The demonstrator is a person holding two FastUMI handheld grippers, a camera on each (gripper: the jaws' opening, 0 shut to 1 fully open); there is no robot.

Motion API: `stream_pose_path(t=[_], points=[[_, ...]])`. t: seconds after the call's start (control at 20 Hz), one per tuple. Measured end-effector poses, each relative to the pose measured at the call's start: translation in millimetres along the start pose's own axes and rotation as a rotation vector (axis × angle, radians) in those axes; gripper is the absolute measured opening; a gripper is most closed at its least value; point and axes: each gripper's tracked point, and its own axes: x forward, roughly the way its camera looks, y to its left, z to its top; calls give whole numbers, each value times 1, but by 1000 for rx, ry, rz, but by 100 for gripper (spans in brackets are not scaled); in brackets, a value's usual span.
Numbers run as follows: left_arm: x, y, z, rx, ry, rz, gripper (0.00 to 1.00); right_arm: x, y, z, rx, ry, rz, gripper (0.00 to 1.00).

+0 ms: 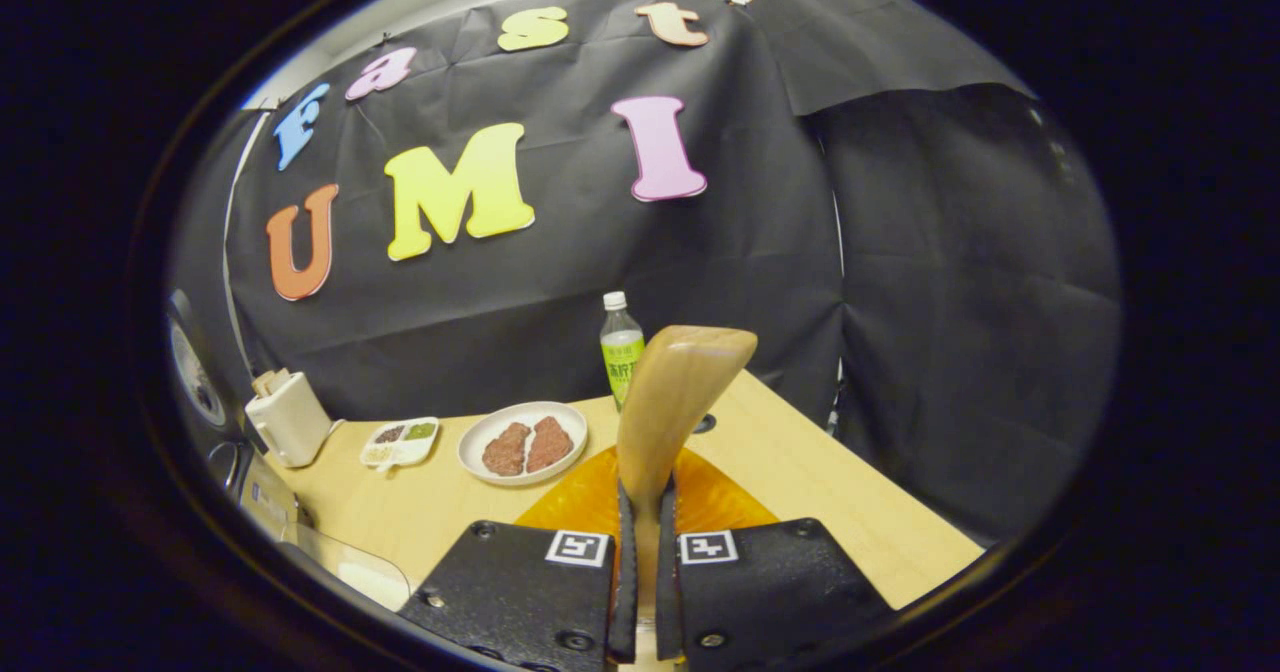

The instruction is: Close the left gripper, press the button to open the rice cooker; take a wooden spoon from the chopstick holder with the right hand, scoop a spoonful of rice and pour it into the rice cooker, then put the wooden spoon back into the chopstick holder.

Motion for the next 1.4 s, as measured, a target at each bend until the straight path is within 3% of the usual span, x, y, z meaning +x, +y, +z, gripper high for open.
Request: stream_pose_path(t=[0.3,0.6,0.7,0.75,0.85,1.0,1.15,1.4], points=[[-2,-4,2,1,-8,-12,94,13,-14,-31,48,44,-2,15],[-1,-16,4,-13,-20,-45,94,5,-9,-27,54,12,49,21],[-2,-19,4,-10,-20,-52,94,0,-14,-21,32,-8,48,36],[-2,-20,5,-5,-22,-56,94,-3,-19,-16,23,-23,35,54],[-2,-18,8,-2,-32,-51,94,-12,-27,-7,18,-52,20,79],[-3,-20,8,-4,-35,-52,94,-26,-37,8,-12,-97,-2,100],[-4,-25,11,-2,-38,-61,94,-45,-42,41,-62,-184,-21,100],[-4,-36,9,3,-35,-79,94,-88,-18,91,-124,-282,24,99]])
